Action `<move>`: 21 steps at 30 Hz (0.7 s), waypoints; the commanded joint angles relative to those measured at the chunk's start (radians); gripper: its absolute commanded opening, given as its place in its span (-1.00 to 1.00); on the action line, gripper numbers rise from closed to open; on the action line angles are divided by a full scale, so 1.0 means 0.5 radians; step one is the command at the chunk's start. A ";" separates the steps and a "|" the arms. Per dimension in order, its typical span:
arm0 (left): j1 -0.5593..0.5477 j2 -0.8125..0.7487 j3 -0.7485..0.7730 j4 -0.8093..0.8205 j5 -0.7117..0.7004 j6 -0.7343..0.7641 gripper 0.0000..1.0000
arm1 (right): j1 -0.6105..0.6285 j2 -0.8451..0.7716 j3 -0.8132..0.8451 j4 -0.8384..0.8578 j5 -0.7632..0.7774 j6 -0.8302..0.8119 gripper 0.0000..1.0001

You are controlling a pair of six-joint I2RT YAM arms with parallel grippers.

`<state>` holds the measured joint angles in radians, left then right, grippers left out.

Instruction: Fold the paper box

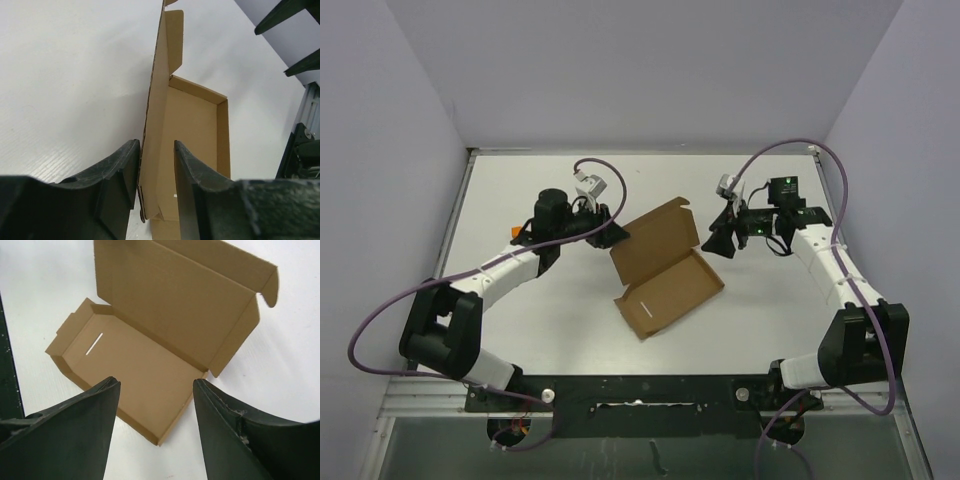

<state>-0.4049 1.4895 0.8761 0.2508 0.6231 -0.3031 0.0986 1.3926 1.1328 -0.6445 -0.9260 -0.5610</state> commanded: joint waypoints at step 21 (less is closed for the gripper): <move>0.701 -0.672 -0.240 -0.299 -0.072 -0.252 0.33 | -0.184 -0.114 -0.314 0.373 -0.307 0.167 0.31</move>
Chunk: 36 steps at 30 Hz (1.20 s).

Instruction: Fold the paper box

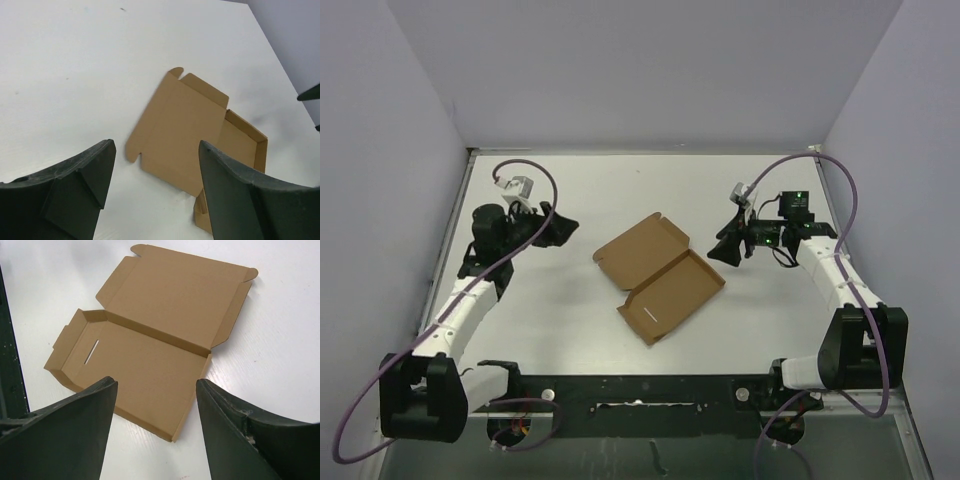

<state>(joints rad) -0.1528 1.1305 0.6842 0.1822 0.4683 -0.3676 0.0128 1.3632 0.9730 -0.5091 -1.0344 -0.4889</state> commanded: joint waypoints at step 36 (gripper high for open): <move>-0.939 -0.233 -0.293 -0.693 -0.814 -0.932 -0.07 | 0.439 0.653 0.325 -0.044 1.244 0.113 0.27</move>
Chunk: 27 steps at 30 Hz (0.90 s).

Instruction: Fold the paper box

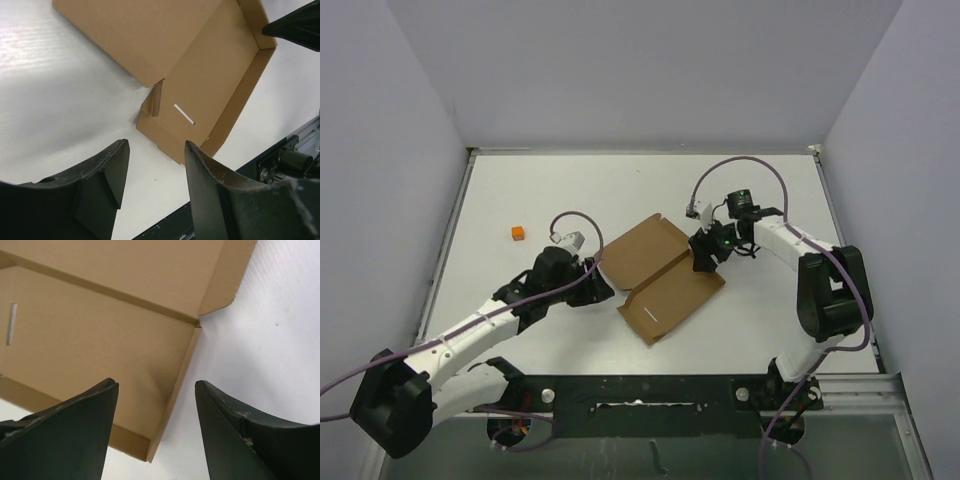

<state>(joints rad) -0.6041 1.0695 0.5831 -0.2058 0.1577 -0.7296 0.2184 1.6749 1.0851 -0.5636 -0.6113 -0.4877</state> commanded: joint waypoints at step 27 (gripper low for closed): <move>-0.080 -0.191 -0.274 0.585 -0.038 -0.137 -0.70 | 0.050 -0.218 0.005 0.268 0.482 0.206 -1.00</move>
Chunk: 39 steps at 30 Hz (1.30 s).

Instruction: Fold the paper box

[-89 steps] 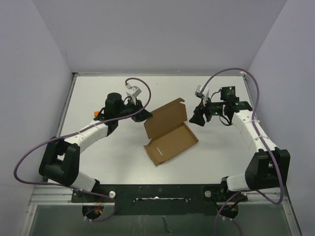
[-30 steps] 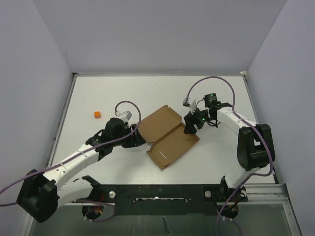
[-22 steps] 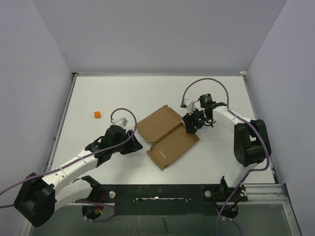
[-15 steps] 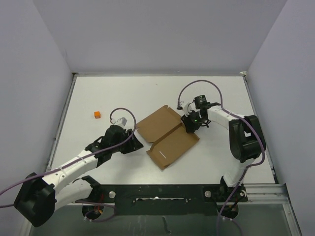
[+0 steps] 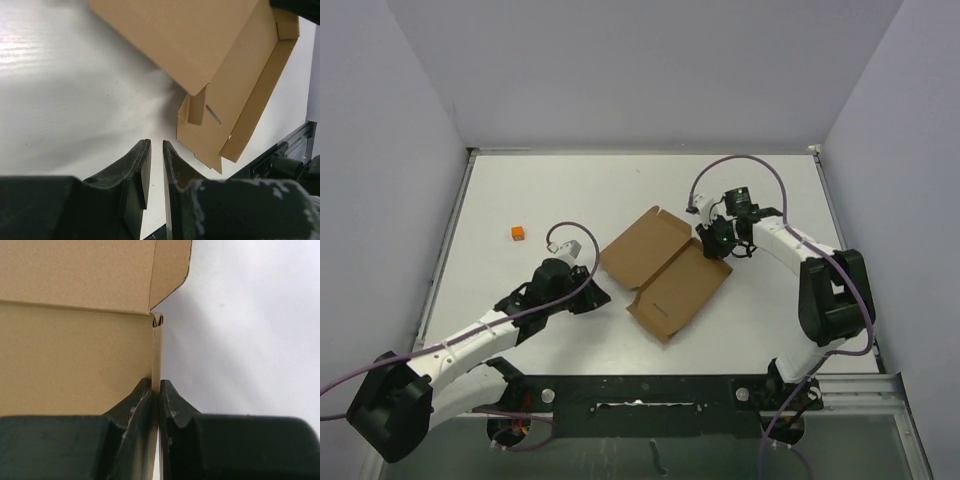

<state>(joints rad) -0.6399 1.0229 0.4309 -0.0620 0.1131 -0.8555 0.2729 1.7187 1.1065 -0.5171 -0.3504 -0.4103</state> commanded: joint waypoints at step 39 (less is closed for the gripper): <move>-0.617 0.513 0.585 0.324 -0.828 0.526 -1.00 | -0.038 -0.472 -0.167 0.329 -0.025 0.170 -1.00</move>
<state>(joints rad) -0.9352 1.2594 0.6563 0.0303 -0.2893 -0.6331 0.2440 1.4815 1.0245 -0.3977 -0.3367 -0.3351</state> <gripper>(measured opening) 0.007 0.078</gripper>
